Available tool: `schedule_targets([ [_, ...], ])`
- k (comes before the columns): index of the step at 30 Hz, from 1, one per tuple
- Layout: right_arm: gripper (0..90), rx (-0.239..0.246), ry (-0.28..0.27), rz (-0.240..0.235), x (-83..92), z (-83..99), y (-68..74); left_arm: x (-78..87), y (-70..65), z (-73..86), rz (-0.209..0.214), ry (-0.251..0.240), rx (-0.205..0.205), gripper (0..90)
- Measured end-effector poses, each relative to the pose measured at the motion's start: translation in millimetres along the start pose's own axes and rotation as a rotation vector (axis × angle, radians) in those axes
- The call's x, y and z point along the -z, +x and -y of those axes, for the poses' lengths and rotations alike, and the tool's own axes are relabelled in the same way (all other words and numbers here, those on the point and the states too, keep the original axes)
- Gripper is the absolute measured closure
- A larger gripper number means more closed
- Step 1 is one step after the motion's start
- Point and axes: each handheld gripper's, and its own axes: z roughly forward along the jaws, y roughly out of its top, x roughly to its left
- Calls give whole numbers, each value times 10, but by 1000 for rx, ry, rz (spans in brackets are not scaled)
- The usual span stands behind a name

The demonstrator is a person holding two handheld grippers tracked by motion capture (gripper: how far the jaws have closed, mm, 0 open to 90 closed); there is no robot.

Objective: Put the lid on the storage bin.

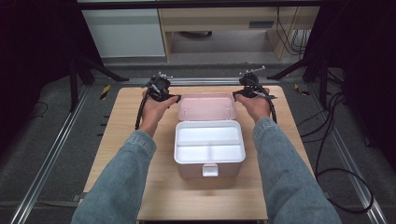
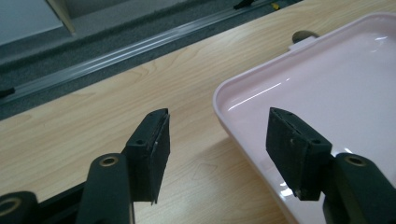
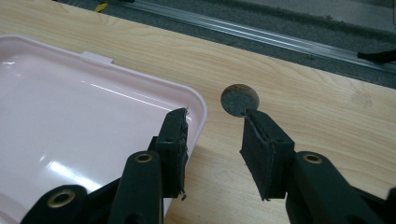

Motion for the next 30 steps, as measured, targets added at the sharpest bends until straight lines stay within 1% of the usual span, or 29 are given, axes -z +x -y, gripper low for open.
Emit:
schedule_targets([
  [2, 598, -8, 5, -2, -24, 5, -8, -30, 5, 8, -5, 6, 11, 396],
  [4, 594, -11, 15, -7, -59, 17, -11, -59, 1, 11, 8, 10, 21, 401],
  [6, 593, -17, 20, -16, -86, 28, -6, -85, -22, 11, 12, 13, 16, 404],
  [8, 595, -10, 32, -16, -112, 43, 5, -102, -37, 13, 16, 17, 15, 416],
  [9, 600, -16, 36, -23, -131, 55, 12, -147, -57, 26, 14, 34, 11, 419],
  [11, 603, -20, 38, -28, -156, 75, 30, -176, -60, 44, 16, 39, 20, 437],
  [13, 617, -29, 42, -38, -181, 103, 50, -198, -63, 58, 11, 48, 20, 454],
  [14, 624, -25, 47, -39, -193, 120, 58, -209, -64, 64, 15, 52, 22, 463],
  [17, 655, -26, 65, -42, -227, 172, 79, -213, -67, 81, 12, 52, 25, 482],
  [18, 678, -22, 68, -44, -231, 184, 90, -210, -66, 84, 10, 50, 28, 489],
  [21, 746, -12, 63, -41, -227, 200, 113, -190, -58, 90, 7, 47, 31, 493],
  [24, 757, -16, 60, -32, -224, 204, 127, -171, -59, 96, 3, 42, 32, 493],
  [27, 773, -36, 51, -32, -215, 200, 130, -162, -65, 105, -3, 40, 39, 485],
  [30, 787, -37, 39, -20, -194, 181, 148, -157, -67, 106, -1, 40, 44, 484],
])
